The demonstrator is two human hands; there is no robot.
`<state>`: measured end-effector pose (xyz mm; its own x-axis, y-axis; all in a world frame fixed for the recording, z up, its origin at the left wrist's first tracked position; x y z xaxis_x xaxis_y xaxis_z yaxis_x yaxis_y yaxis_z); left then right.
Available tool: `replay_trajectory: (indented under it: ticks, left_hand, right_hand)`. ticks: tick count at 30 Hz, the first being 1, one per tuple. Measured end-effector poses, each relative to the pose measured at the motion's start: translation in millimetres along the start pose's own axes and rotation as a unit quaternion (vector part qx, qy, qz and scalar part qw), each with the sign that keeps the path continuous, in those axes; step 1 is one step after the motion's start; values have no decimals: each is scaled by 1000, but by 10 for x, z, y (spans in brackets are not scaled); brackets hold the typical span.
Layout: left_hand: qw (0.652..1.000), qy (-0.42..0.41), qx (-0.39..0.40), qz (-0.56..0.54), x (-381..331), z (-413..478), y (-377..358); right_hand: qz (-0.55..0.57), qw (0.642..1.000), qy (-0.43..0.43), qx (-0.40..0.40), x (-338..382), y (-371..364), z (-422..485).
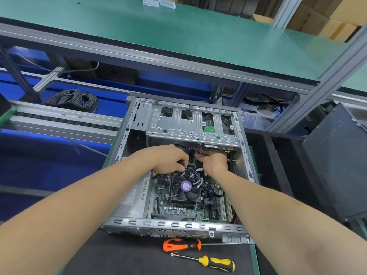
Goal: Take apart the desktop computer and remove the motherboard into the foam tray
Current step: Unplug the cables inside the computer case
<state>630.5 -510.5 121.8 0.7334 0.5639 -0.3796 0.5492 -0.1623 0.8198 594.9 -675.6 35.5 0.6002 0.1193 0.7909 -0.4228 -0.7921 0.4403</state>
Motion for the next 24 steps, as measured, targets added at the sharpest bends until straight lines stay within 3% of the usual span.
replay_trajectory:
  ticks: [11, 14, 15, 16, 17, 19, 23, 24]
  left_hand:
    - [1000, -4, -6, -4, -17, -17, 16]
    - [1000, -3, -8, -5, -27, -33, 16]
    - [1000, -3, -11, -8, -32, -38, 20]
    - [1000, -3, -14, -10, -35, -41, 28]
    - [1000, -3, -18, -13, -38, -46, 34]
    - [999, -6, -26, -23, -52, -53, 58]
    - [997, -30, -50, -52, -98, -86, 126]
    - [996, -39, -61, -59, -110, -105, 152]
  right_hand:
    - [3, 1000, 6, -12, 54, 55, -125]
    - [48, 998, -39, -14, -1, 58, -90]
    - [14, 998, -45, -50, 63, 161, -147]
    - [-96, 994, -11, -48, 206, 174, -173]
    - [-220, 974, 25, -42, 343, 149, -270]
    - [-356, 933, 53, -12, 410, 123, -309]
    - [-431, 899, 53, 52, 440, 173, -497]
    - [-419, 905, 43, 61, 347, 238, -548]
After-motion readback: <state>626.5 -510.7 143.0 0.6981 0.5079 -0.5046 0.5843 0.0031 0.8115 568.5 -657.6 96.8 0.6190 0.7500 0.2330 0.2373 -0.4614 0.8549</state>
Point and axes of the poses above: each hand's wrist, its own z-axis towards the middle knuckle, its own y-axis out of the back of the hand, x = y × z, the point moved 10 cm from there along z, towards the middle knuckle, and after that the axes turned 1 degree about y, right-handed, at the moved point
